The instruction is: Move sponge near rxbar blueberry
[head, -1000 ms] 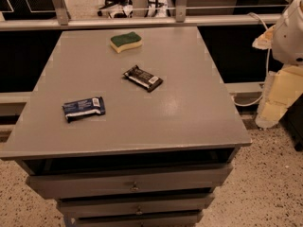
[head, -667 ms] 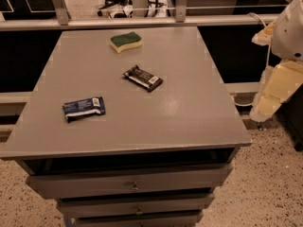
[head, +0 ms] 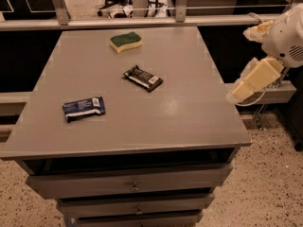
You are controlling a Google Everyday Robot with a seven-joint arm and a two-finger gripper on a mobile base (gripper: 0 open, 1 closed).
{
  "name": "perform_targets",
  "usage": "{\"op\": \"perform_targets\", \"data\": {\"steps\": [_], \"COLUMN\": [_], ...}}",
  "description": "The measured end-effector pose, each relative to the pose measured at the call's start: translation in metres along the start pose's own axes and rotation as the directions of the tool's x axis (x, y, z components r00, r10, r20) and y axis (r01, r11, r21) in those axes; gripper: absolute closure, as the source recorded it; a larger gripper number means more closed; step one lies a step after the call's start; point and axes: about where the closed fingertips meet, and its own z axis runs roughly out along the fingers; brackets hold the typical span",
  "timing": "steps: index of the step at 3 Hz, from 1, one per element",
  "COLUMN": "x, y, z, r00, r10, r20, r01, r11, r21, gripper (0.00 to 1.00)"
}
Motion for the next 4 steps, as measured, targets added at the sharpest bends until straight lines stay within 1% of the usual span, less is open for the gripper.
{"op": "perform_targets", "data": {"steps": [1, 2, 3, 4], "x": [-0.01, -0.013, -0.016, -0.032], "y": [-0.039, -0.088, -0.088, -0.104], "z": [0.03, 0.068, 0.072, 0.09], "r00": [0.989, 0.979, 0.976, 0.954], "r10": [0.026, 0.042, 0.043, 0.028], "r20": [0.148, 0.2, 0.212, 0.298], "r01": [-0.033, -0.062, -0.064, -0.059], "r11": [0.9985, 0.9939, 0.9939, 0.9937], "r21": [0.044, 0.092, 0.09, 0.095], "gripper": [0.0, 0.0, 0.0, 0.0]}}
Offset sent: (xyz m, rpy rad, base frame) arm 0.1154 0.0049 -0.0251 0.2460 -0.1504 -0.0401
